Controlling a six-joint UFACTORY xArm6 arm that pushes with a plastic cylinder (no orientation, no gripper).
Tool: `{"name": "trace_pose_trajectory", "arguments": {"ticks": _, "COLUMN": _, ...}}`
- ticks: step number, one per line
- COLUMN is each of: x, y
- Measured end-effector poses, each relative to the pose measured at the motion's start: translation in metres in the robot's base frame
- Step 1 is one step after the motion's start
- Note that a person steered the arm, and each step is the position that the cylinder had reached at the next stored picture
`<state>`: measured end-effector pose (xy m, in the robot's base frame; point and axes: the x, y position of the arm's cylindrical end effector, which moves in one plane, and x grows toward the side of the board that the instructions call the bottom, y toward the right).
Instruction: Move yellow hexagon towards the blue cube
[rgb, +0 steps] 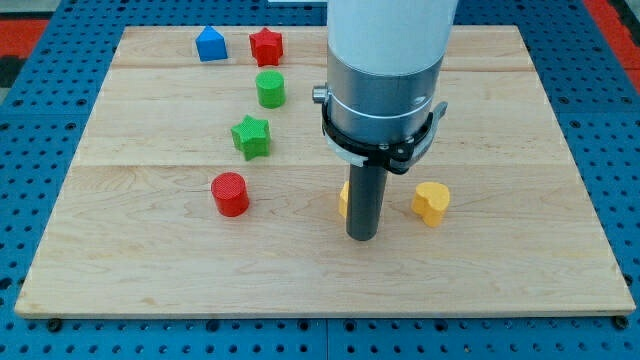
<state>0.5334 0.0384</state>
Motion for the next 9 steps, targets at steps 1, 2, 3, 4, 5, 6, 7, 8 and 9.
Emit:
{"name": "trace_pose_trajectory", "arguments": {"ticks": 1, "x": -0.016, "y": 0.0}}
{"name": "trace_pose_trajectory", "arguments": {"ticks": 2, "x": -0.037, "y": 0.0}}
{"name": "trace_pose_trajectory", "arguments": {"ticks": 3, "x": -0.056, "y": 0.0}}
{"name": "trace_pose_trajectory", "arguments": {"ticks": 4, "x": -0.064, "y": 0.0}}
{"name": "trace_pose_trajectory", "arguments": {"ticks": 5, "x": -0.064, "y": 0.0}}
{"name": "trace_pose_trajectory", "arguments": {"ticks": 6, "x": -0.064, "y": -0.005}}
{"name": "trace_pose_trajectory", "arguments": {"ticks": 7, "x": -0.069, "y": -0.013}}
{"name": "trace_pose_trajectory", "arguments": {"ticks": 8, "x": -0.082, "y": -0.017}}
{"name": "trace_pose_trajectory", "arguments": {"ticks": 9, "x": -0.096, "y": -0.022}}
